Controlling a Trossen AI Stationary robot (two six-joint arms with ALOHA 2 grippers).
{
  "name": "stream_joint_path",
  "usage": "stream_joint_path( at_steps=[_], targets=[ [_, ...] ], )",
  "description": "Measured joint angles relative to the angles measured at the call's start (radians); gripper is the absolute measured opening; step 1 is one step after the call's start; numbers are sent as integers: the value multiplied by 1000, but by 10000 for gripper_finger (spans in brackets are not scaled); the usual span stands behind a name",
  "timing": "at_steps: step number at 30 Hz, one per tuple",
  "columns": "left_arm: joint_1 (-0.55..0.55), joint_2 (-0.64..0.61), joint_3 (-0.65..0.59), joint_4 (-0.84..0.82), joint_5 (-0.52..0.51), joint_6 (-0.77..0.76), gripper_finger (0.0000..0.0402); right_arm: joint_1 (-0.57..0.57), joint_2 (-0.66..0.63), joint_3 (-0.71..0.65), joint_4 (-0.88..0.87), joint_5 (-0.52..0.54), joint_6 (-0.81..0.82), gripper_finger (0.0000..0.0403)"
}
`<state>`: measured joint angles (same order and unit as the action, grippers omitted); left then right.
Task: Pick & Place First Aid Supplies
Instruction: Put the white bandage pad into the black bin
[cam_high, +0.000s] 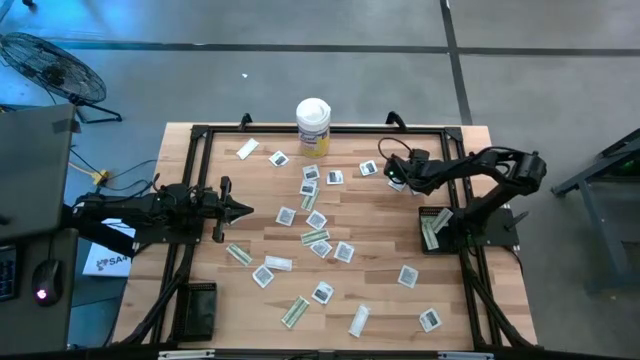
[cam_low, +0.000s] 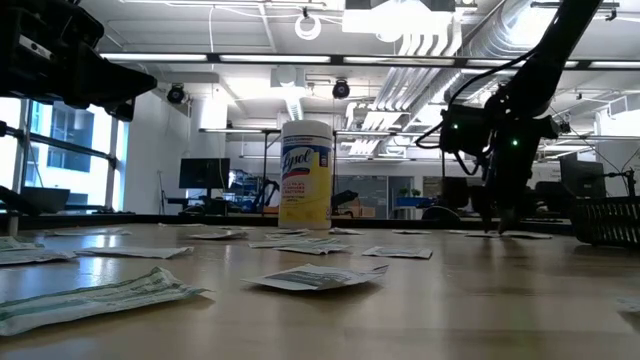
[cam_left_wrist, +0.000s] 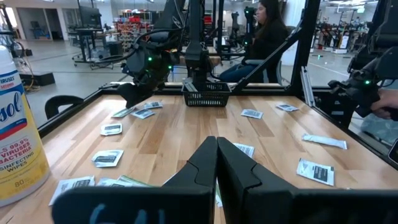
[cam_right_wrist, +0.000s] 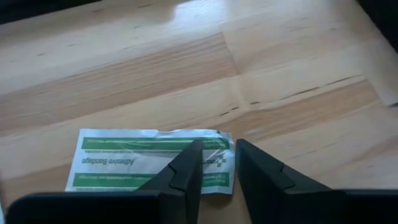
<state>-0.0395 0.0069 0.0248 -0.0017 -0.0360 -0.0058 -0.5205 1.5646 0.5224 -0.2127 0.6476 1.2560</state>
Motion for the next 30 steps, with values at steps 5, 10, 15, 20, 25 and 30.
stream_joint_path(
  at_steps=[5, 10, 15, 20, 25, 30],
  targets=[
    [0, 0, 0, 0, 0, 0, 1, 0, 0, 0, -6, -1, 0, 48],
    [0, 0, 0, 0, 0, 0, 1, 22, 1, -2, 0, 5, -8, 12],
    [0, 0, 0, 0, 0, 0, 1, 58, -4, -2, -4, 13, -23, 4],
    [0, 0, 0, 0, 0, 0, 1, 90, -70, -2, -28, 26, -63, 2],
    [0, 0, 0, 0, 0, 0, 1, 148, -242, -2, -54, 24, -171, 1],
    [0, 0, 0, 0, 0, 0, 1, 252, -485, 0, -114, -69, -415, 1]
  ],
)
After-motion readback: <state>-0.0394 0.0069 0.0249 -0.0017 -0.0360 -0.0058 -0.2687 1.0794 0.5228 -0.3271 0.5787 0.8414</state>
